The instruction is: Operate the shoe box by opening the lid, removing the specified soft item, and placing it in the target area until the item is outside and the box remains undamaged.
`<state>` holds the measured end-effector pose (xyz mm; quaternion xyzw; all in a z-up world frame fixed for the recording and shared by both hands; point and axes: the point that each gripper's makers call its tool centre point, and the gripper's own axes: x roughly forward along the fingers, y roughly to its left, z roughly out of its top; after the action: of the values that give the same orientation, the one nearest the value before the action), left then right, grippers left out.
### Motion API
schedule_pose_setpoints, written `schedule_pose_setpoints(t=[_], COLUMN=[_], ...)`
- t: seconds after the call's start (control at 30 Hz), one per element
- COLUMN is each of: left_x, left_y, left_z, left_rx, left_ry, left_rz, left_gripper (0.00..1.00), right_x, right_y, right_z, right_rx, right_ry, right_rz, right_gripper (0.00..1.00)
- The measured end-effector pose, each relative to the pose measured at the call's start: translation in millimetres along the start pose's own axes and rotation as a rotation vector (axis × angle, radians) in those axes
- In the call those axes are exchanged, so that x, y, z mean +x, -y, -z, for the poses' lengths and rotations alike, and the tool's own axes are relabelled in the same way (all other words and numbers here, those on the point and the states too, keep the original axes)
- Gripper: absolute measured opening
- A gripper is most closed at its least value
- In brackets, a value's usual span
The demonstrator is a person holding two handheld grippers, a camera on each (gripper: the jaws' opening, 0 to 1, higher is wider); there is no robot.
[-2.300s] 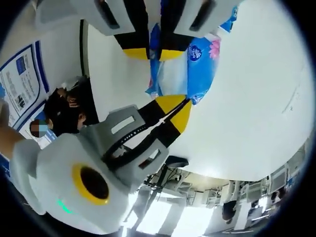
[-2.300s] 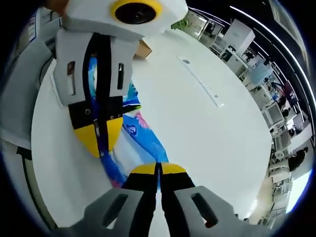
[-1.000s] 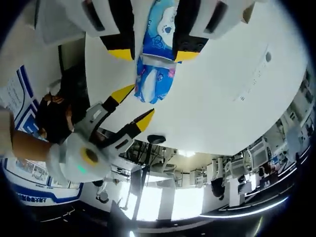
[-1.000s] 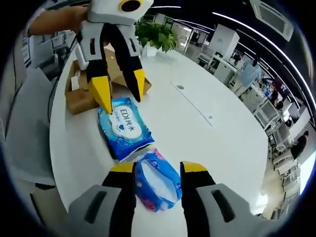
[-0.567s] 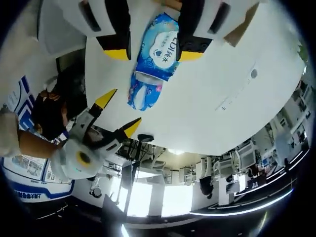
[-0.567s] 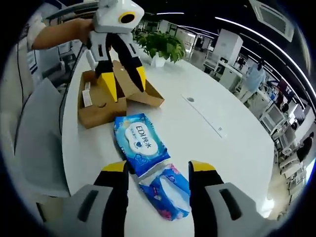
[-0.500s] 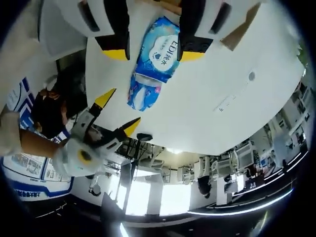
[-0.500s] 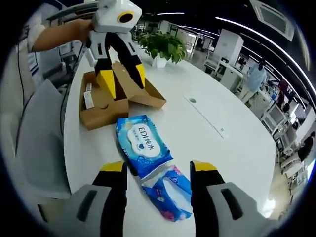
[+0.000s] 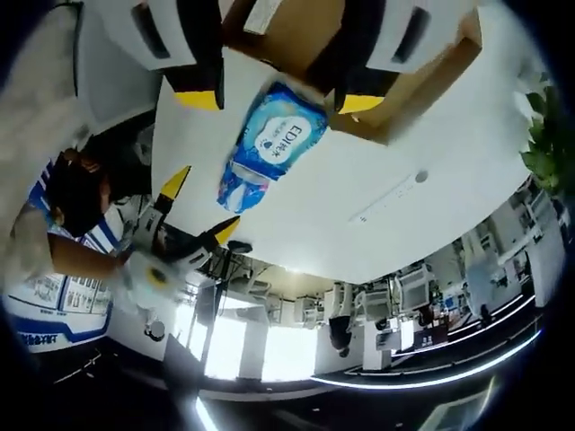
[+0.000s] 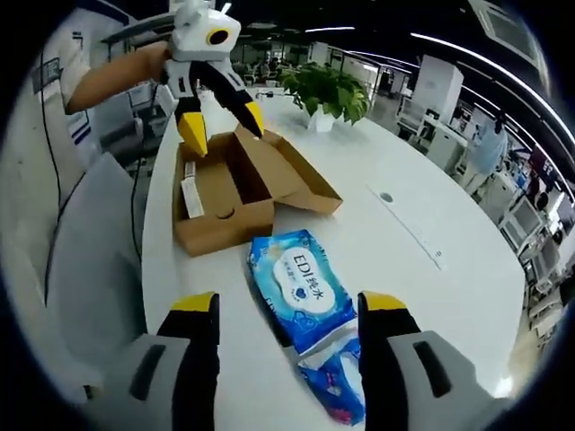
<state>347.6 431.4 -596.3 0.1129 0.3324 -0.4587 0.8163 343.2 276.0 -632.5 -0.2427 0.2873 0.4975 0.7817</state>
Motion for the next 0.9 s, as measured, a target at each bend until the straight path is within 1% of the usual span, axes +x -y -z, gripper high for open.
schedule_pose_setpoints(t=[0.13, 0.2, 0.23, 0.27, 0.33, 0.47, 0.63, 0.73, 0.77, 0.9], left_x=[-19, -25, -28, -33, -41, -56, -77, -84, -87, -99], left_y=[-8.5, -12.7, -13.3, -12.2, -13.0, -15.7, -20.5, -23.3, -25.1, -28.9], left_z=[18.3, 24.8, 29.3, 37.5, 50.2, 67.6, 86.8, 99.3, 106.4, 126.1], left_rx=[-0.025, -0.046, -0.05, -0.046, -0.074, -0.105, -0.133, -0.146, -0.159, -0.203], left_ry=[0.003, 0.013, 0.012, 0.008, 0.002, 0.004, 0.032, 0.03, 0.024, 0.018], left_rz=[-0.044, -0.071, -0.079, -0.083, -0.102, -0.139, -0.182, -0.208, -0.224, -0.259], left_gripper=[0.52, 0.53, 0.53, 0.54, 0.54, 0.56, 0.58, 0.6, 0.61, 0.63], right_x=[8, 13, 15, 18, 23, 33, 42, 47, 48, 53], right_y=[-8, -14, -16, -20, -25, -36, -45, -50, -51, -58], right_z=[-9.9, -14.0, -15.3, -17.3, -21.8, -29.4, -36.0, -40.4, -41.5, -46.8], right_rx=[-0.004, -0.015, -0.025, -0.041, -0.043, -0.059, -0.079, -0.09, -0.09, -0.092], right_ry=[0.013, 0.015, 0.013, 0.013, 0.02, 0.029, 0.037, 0.037, 0.038, 0.047], right_rz=[-0.019, -0.037, -0.041, -0.048, -0.063, -0.09, -0.113, -0.122, -0.121, -0.139], right_gripper=[0.62, 0.62, 0.61, 0.61, 0.61, 0.62, 0.61, 0.61, 0.61, 0.61])
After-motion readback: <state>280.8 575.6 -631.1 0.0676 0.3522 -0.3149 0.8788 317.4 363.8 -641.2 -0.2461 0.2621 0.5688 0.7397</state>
